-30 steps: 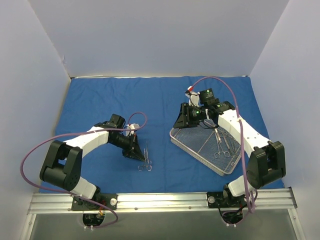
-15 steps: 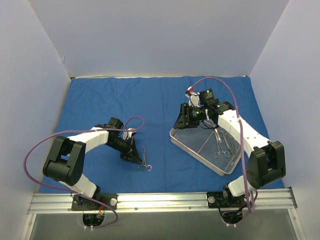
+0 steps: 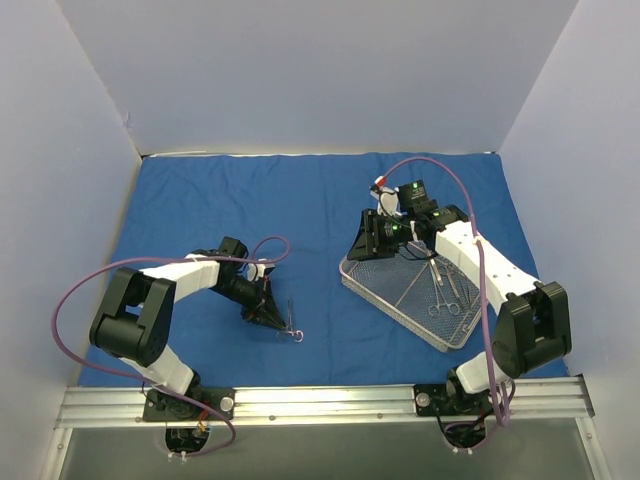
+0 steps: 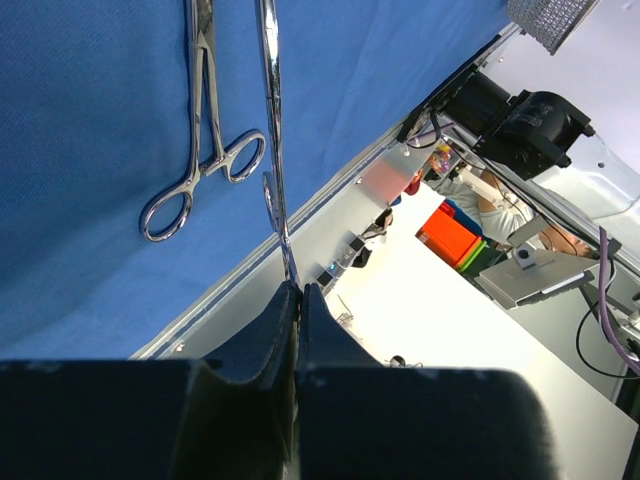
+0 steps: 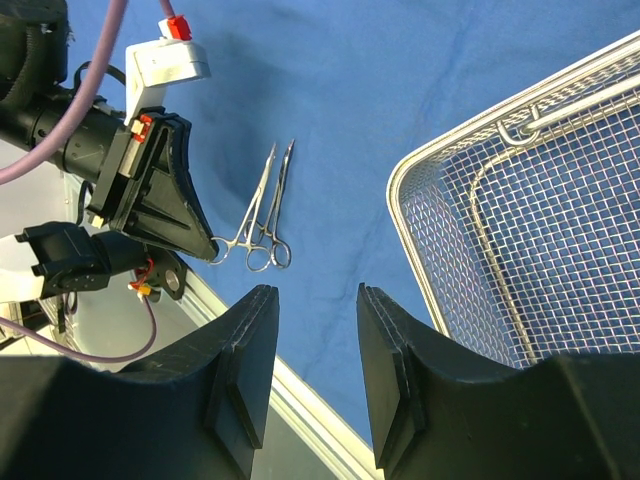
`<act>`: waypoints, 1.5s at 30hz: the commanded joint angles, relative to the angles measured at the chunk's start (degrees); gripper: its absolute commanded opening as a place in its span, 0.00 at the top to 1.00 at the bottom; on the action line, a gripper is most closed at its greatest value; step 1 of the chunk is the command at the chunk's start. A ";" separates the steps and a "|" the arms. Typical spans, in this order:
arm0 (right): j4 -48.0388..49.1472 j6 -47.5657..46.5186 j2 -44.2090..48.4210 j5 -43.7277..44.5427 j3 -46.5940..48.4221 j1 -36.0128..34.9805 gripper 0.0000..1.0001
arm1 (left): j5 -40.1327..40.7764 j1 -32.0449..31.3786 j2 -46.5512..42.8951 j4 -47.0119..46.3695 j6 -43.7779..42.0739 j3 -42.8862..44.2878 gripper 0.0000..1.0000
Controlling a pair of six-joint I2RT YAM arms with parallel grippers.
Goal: Open and lay out the surgical kit
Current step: Place the medical item in the surgical kit.
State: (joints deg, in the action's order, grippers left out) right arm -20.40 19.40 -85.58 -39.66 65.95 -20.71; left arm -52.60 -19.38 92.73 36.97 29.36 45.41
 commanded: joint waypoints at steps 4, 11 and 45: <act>0.80 -0.24 2.09 -1.47 -0.04 -0.03 0.63 | -2.51 0.30 1.49 -0.68 -0.80 0.65 0.92; 0.98 -0.24 2.00 -1.56 -0.12 -0.03 0.63 | -1.81 0.39 3.24 0.21 -1.24 1.00 0.89; -1.04 -1.29 -2.13 -1.48 4.36 0.23 0.64 | 24.37 -3.74 7.28 17.09 -7.22 24.46 0.28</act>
State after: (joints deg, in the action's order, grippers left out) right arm -20.14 19.29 -87.50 -40.66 67.29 -20.67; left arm -33.32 -21.91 97.41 53.19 23.18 66.89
